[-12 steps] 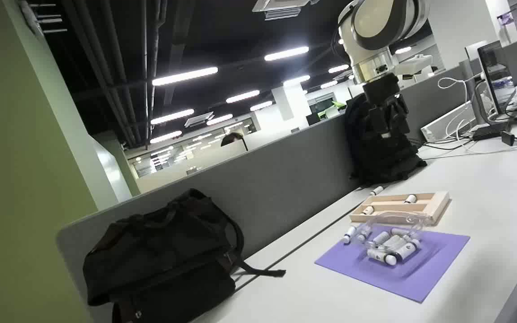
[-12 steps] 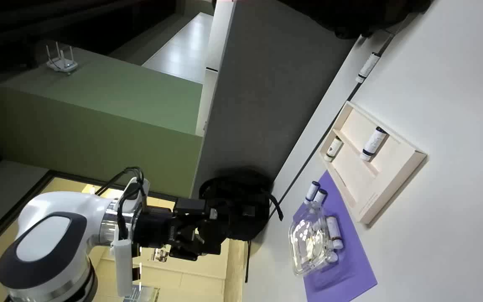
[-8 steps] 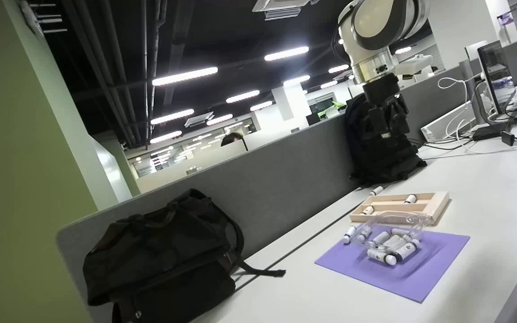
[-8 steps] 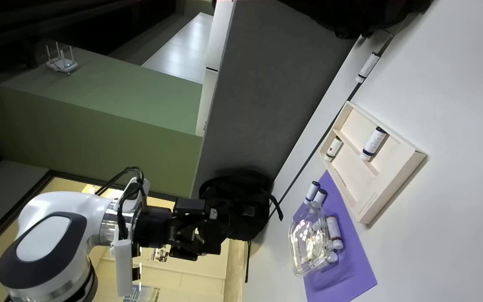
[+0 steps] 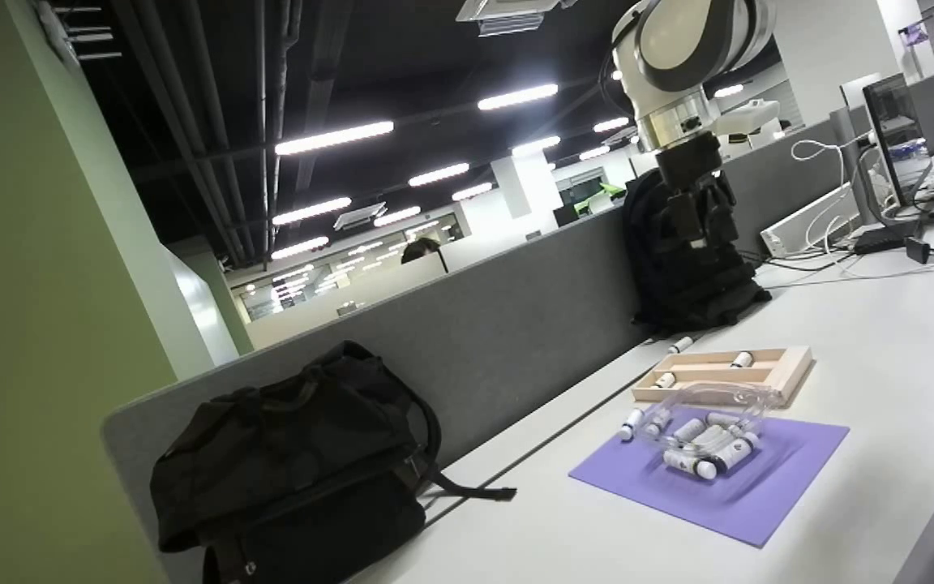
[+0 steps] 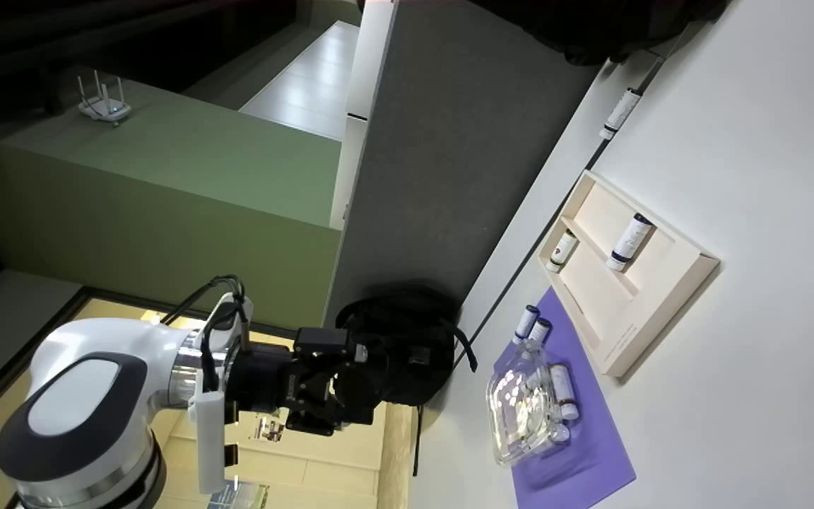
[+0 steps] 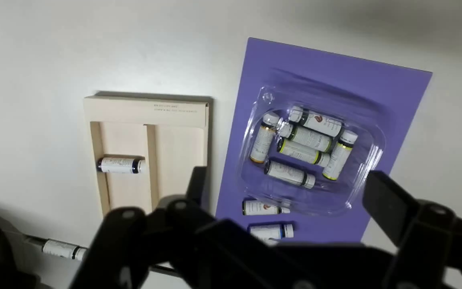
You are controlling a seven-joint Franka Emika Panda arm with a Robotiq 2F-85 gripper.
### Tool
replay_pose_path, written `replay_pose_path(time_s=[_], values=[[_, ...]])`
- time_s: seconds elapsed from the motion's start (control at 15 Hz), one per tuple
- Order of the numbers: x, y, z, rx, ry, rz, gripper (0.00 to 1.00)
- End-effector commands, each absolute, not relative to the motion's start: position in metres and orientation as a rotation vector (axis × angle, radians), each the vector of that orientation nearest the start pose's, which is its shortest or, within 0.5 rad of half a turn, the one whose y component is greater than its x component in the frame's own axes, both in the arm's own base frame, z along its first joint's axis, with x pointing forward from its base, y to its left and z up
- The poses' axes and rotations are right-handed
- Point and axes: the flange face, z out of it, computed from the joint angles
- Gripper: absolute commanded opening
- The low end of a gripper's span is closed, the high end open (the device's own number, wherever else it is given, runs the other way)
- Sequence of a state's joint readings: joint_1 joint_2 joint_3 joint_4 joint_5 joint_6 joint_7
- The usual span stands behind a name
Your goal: Take the bottle from the right of the box and put it in the right compartment of the box
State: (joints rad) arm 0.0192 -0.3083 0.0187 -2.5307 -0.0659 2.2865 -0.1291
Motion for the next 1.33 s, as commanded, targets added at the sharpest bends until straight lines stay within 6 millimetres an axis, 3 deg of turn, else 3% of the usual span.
replay_pose_path(time_s=[0.0,0.47,0.53,0.6,0.8,1.27], values=[[0.479,-0.037,0.385,-3.183,-0.509,-0.087,1.0],[0.573,-0.158,0.361,-3.343,-0.55,-0.028,1.0],[0.583,-0.171,0.357,-3.379,-0.459,0.014,1.0],[0.552,-0.151,0.361,-3.324,-0.52,-0.047,1.0],[0.577,-0.172,0.348,-3.35,-0.494,-0.003,1.0],[0.581,-0.17,0.349,-3.352,-0.494,0.004,1.0]])
